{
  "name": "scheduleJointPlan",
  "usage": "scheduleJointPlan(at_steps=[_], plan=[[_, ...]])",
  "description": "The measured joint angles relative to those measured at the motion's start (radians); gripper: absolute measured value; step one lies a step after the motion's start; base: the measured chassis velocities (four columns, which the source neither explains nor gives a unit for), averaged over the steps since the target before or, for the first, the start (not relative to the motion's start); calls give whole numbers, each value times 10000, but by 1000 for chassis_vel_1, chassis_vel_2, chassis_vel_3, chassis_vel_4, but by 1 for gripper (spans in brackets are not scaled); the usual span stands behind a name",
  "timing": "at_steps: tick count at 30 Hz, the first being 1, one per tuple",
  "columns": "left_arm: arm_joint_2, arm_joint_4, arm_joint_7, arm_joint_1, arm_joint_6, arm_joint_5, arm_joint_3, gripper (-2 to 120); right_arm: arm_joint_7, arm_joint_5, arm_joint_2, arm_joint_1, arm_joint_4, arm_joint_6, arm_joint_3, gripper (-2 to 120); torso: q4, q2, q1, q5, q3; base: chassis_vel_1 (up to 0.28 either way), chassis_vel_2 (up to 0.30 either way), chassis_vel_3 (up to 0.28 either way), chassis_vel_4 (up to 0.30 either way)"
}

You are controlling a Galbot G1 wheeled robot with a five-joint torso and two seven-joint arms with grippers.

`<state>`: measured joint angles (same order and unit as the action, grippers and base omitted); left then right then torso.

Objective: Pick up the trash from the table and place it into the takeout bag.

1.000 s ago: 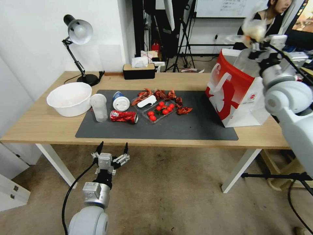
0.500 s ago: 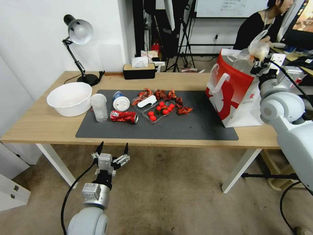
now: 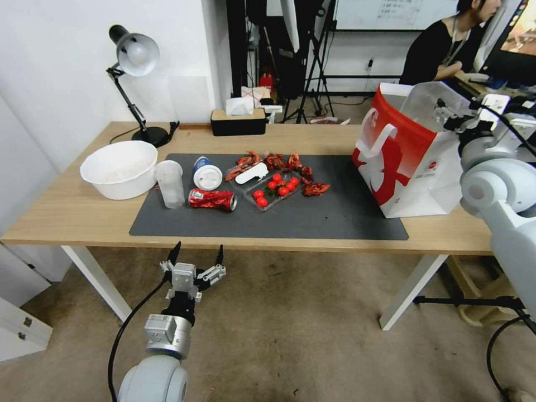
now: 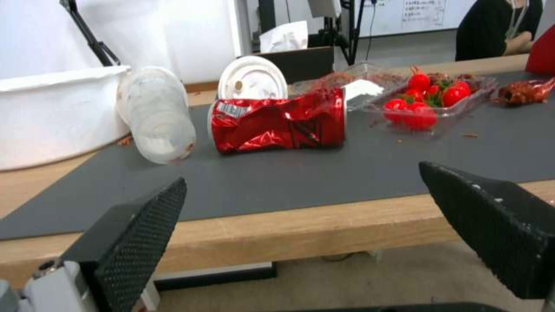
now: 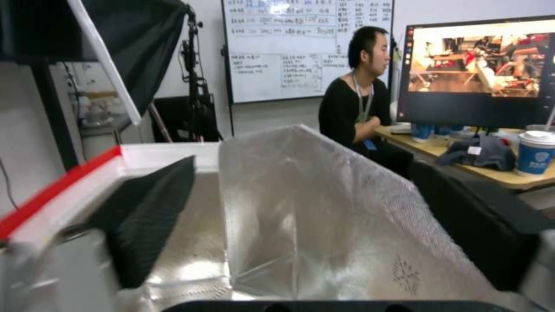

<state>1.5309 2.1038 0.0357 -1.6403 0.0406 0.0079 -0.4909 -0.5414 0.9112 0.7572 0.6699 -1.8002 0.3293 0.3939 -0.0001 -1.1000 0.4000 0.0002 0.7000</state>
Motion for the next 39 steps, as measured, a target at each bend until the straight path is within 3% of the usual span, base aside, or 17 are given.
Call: scheduleJointPlan(at_steps=[7, 18, 21, 26, 28, 39], plan=[[-8, 29, 3, -17, -5, 3, -1, 100, 536, 908, -88, 222, -502, -800, 159, 100, 1, 0, -1, -3, 0, 0, 0, 0, 0], [-140, 72, -1, -71, 8, -35, -67, 100, 2836, 1606, -168, 2078, -2392, -2812, 1033, 100, 2, 0, -1, -3, 0, 0, 0, 0, 0], [-175, 75, -3, -83, 20, -47, -67, 100, 3348, 1269, -41, 3070, -3239, -3084, 1371, 100, 0, -1, -1, -4, -2, 0, 0, 0, 0], [-181, 75, -3, -89, 24, -50, -66, 100, 3430, 1069, 36, 3346, -3441, -3119, 1401, 100, -1, -1, -2, -4, -1, 0, 0, 0, 0], [-218, 80, -4, -93, 31, -57, -58, 100, 3610, 177, 364, 4324, -3966, -3326, 1348, 100, 2, 0, -1, -4, -1, 0, 0, 0, 0], [-242, 92, -10, -98, 32, -69, -68, 100, 3760, -956, 802, 5347, -4270, -3708, 1176, 100, 0, -1, -1, -2, 0, 0, 0, 0, 0]])
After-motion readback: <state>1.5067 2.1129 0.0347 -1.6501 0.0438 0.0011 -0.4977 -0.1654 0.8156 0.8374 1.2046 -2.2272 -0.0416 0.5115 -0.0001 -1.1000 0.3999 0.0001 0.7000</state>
